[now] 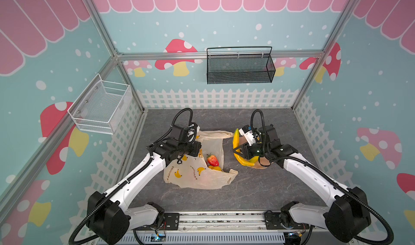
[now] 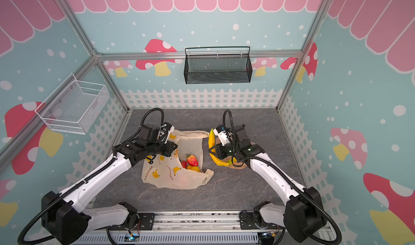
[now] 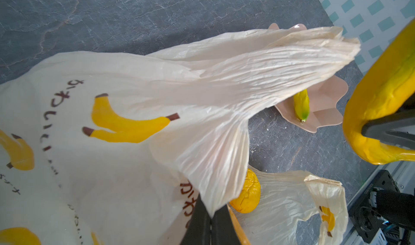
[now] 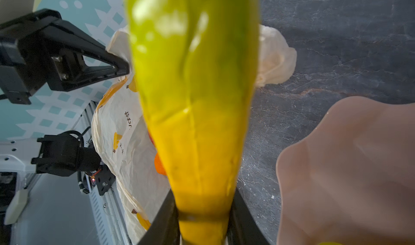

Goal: Place the fruits into the plastic bag
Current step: Place the fruit in the plastic bag.

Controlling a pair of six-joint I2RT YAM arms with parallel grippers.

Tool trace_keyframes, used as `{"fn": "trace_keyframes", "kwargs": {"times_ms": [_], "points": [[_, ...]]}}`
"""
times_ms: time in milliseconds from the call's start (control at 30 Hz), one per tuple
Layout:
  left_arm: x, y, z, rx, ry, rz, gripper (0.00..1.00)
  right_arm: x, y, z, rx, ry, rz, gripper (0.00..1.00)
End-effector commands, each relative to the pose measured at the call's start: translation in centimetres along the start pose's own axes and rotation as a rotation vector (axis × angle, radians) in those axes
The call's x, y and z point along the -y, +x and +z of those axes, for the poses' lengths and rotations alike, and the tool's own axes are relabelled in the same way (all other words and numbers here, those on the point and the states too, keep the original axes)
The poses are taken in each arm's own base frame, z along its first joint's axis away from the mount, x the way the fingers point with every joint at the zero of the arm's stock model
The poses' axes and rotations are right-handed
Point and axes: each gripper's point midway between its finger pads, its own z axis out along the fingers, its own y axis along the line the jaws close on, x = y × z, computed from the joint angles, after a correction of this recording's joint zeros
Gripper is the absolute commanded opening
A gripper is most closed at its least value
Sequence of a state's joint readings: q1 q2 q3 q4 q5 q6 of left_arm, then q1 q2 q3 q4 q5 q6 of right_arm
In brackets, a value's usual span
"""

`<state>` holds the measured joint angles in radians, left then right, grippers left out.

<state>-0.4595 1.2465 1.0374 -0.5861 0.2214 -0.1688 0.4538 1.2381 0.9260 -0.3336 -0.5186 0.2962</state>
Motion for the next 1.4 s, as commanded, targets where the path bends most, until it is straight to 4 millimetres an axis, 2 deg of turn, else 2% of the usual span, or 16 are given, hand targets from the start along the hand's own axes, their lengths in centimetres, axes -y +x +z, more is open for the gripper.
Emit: {"fn": "trace_keyframes", "kwargs": {"times_ms": [0, 267, 567, 1100, 1367], "points": [[0.7, -1.4, -0.5, 0.028, 0.023, 0.014, 0.00, 1.0, 1.3, -0.2, -0.034, 0.077, -0.089, 0.27], [0.8, -1.4, -0.4, 0.027, 0.025, 0.013, 0.00, 0.1, 2.7, 0.4, -0.081, 0.082, -0.195, 0.27], [1.0, -1.4, -0.4, 0.026, 0.033, 0.014, 0.00, -0.5, 5.0, 4.6, -0.220, 0.106, -0.319, 0.25], [1.5, -1.7, -0.5, 0.028, 0.050, 0.016, 0.00, -2.2, 4.7, 10.7, -0.298, 0.056, -0.412, 0.20], [2.1, -1.7, -0.5, 0.026, 0.068, 0.026, 0.00, -3.7, 3.4, 13.1, -0.278, -0.001, -0.375, 0.18]]}}
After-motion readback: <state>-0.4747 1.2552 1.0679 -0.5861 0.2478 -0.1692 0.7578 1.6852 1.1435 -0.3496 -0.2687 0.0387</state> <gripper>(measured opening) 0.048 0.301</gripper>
